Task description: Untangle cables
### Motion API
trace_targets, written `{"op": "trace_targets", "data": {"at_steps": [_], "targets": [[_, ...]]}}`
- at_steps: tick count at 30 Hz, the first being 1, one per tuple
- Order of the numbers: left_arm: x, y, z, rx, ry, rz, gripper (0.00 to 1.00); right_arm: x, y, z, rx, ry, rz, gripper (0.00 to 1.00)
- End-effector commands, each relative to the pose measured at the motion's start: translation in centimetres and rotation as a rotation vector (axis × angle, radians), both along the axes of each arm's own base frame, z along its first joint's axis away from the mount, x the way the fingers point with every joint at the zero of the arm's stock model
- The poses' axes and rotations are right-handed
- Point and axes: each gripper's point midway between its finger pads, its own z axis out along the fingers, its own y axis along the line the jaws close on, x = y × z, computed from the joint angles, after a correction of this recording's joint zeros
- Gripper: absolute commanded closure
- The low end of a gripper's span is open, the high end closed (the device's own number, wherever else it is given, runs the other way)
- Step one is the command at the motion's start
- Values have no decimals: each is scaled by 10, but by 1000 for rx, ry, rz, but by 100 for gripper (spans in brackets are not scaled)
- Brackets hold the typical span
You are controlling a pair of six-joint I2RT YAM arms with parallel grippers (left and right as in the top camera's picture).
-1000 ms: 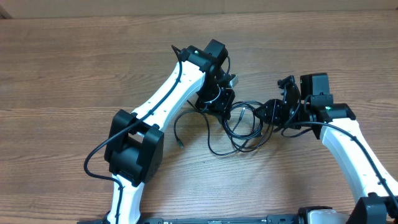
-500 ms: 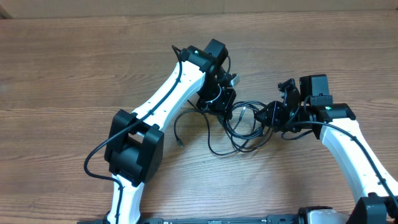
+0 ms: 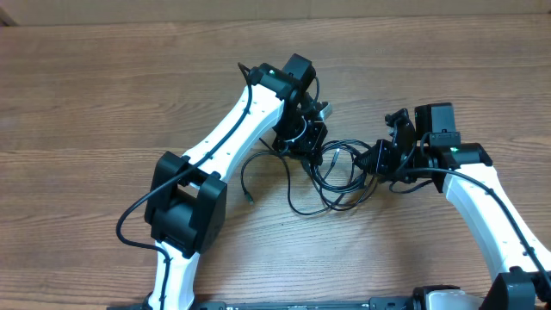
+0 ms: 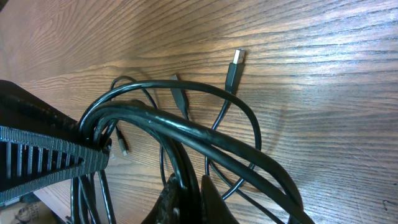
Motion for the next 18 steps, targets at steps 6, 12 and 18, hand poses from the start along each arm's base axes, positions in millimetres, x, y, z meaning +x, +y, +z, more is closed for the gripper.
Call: {"op": "trace_targets", "data": {"at_steps": [6, 12, 18], "targets": [[-1, -4, 9, -39, -1, -18, 95, 8, 0, 7, -5, -27, -1, 96], [-1, -4, 9, -40, 0, -18, 92, 8, 0, 7, -5, -27, -1, 96], [-1, -4, 9, -39, -1, -18, 90, 8, 0, 7, -5, -27, -1, 96]]}}
